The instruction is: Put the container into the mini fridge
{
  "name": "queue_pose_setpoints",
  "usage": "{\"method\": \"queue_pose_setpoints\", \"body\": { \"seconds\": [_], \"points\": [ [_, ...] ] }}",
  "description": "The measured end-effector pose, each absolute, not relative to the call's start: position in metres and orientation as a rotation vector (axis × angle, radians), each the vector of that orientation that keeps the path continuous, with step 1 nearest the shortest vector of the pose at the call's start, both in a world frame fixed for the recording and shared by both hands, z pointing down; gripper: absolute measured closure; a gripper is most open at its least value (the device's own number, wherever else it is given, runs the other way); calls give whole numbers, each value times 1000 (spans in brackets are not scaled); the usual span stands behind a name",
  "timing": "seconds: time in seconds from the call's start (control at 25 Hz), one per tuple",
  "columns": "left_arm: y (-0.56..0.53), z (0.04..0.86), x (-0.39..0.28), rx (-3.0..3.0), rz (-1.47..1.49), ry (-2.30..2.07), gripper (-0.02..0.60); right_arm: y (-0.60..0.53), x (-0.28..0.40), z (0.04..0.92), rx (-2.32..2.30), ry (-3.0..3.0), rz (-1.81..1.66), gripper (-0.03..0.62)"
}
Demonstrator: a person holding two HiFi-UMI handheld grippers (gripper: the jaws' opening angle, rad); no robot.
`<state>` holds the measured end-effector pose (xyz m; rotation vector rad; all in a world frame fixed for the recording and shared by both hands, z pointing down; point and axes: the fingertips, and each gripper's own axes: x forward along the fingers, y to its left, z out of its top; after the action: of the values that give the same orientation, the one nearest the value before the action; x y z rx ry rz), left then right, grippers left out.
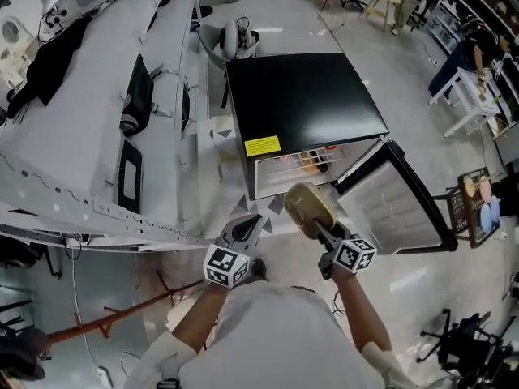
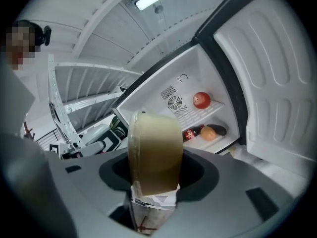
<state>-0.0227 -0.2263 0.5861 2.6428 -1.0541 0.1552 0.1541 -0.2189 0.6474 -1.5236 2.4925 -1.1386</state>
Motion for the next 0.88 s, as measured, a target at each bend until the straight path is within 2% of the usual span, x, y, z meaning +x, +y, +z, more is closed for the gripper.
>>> {"method": "queue_pose_setpoints", "body": {
  "seconds": [0.88],
  "points": [
    [-256, 588, -10, 2581, 175, -1084, 577, -327, 145, 695, -1194, 2028, -1544, 379]
  ]
}}
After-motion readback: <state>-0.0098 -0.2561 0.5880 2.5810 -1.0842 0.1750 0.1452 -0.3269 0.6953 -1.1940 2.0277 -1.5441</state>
